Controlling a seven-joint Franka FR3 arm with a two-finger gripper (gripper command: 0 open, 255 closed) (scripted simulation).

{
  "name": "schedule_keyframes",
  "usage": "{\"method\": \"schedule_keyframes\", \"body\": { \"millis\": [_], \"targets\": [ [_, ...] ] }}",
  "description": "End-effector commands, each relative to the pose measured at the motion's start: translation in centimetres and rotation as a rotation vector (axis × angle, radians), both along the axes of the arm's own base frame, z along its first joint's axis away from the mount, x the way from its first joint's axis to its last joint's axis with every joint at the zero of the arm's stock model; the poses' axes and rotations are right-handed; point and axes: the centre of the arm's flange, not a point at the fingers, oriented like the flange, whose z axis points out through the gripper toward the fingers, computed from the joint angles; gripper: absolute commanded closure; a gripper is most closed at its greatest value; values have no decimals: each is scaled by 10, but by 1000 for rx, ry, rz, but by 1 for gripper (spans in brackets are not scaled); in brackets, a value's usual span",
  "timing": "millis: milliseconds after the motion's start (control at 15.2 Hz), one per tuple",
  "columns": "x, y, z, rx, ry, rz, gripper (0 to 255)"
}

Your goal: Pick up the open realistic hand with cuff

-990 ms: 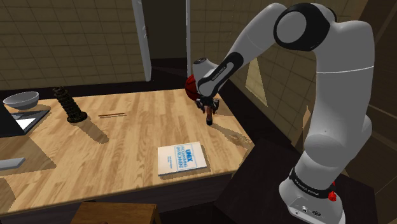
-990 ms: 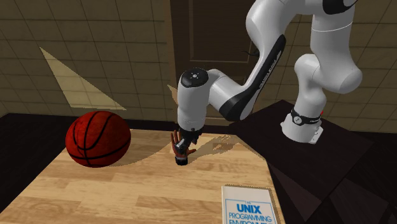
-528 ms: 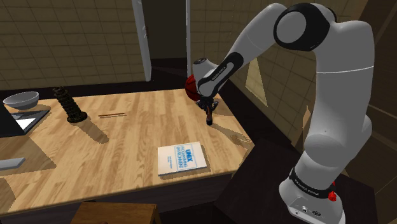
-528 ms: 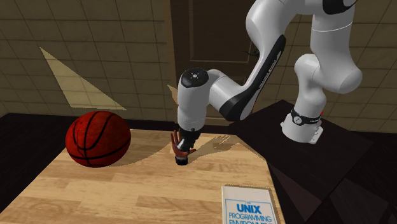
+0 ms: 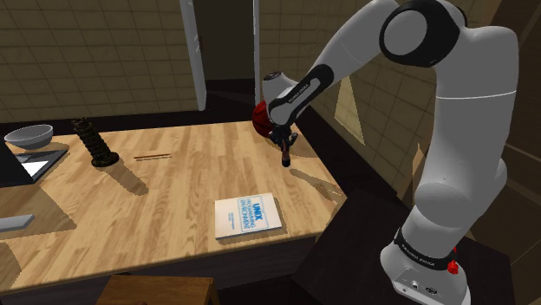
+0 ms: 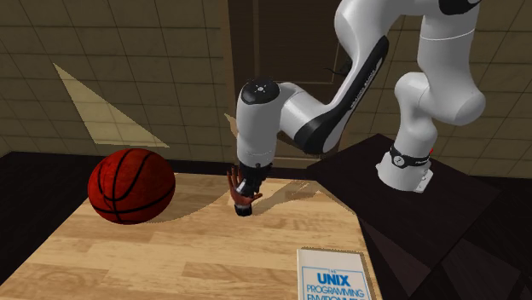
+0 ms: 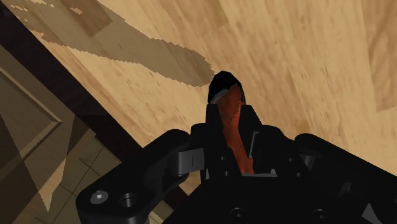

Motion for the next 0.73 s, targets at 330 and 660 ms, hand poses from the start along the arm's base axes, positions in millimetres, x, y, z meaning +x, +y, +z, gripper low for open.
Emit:
{"method": "schedule_keyframes", "body": {
  "millis": [330, 660],
  "targets": [
    [0, 0, 38, 0, 0, 0, 255],
    [0, 0, 54, 0, 0, 0, 255]
  ]
}}
